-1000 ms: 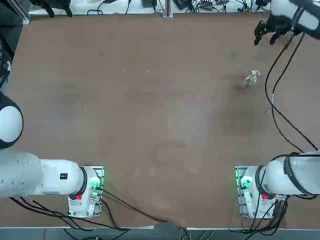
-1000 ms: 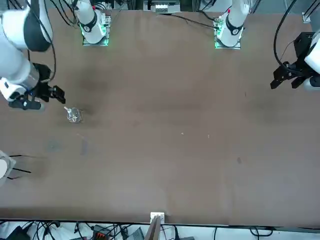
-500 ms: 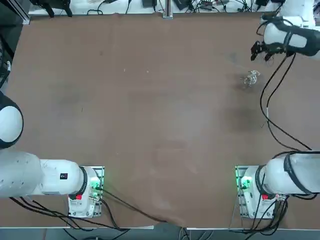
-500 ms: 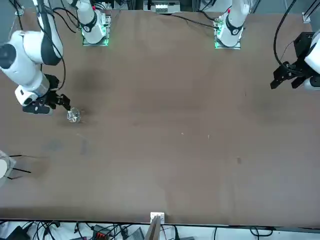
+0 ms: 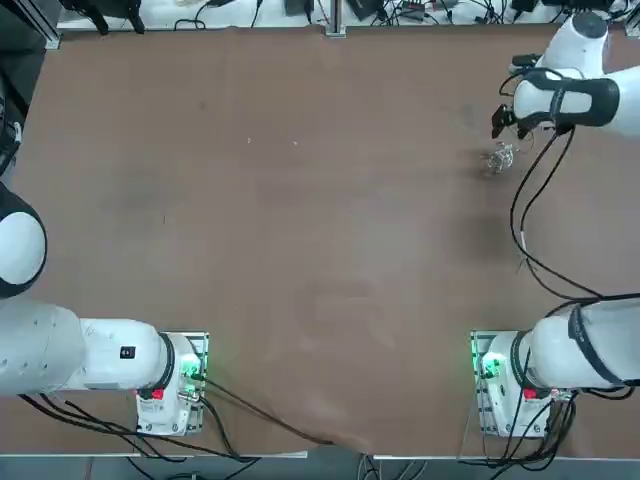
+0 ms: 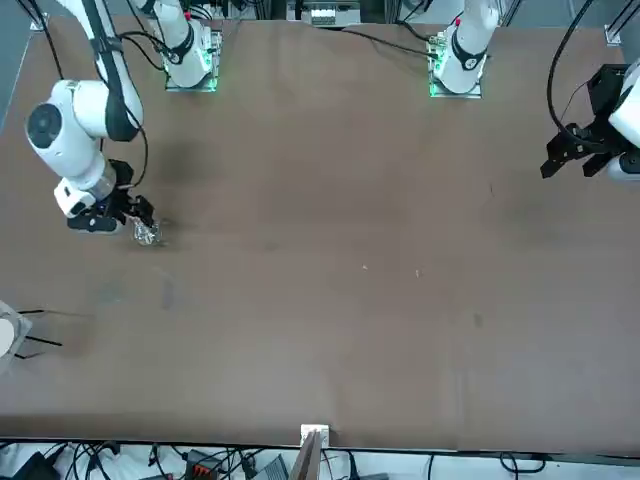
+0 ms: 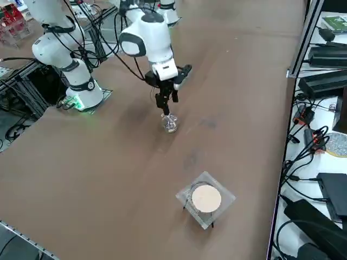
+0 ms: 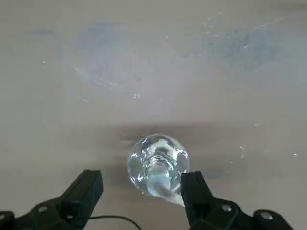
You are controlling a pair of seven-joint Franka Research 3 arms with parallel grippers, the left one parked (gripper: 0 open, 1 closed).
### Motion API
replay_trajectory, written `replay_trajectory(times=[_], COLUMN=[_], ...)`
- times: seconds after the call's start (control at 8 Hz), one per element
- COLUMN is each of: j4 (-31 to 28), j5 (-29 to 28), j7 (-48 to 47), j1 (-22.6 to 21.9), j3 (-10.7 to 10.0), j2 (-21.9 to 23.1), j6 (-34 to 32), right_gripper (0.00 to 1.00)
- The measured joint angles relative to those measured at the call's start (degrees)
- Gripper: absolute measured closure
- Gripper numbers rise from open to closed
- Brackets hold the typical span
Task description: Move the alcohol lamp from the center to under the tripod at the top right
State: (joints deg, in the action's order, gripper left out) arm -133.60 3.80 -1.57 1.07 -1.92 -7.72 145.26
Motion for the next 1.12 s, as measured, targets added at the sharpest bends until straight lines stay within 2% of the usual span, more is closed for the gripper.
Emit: replay_trajectory(times=[0.75, 1.0, 1.12], j4=[0.0, 0.0, 0.0], j5=[0.0, 0.0, 0.0], j7=[0.3, 0.4, 0.4], j1=[0.0, 0.0, 0.1], j3=[0.0, 0.0, 0.0], j2=[-2.8, -3.1, -3.1], j6=[0.6, 0.6, 0.6], right_gripper=[0.07, 0.11, 0.19])
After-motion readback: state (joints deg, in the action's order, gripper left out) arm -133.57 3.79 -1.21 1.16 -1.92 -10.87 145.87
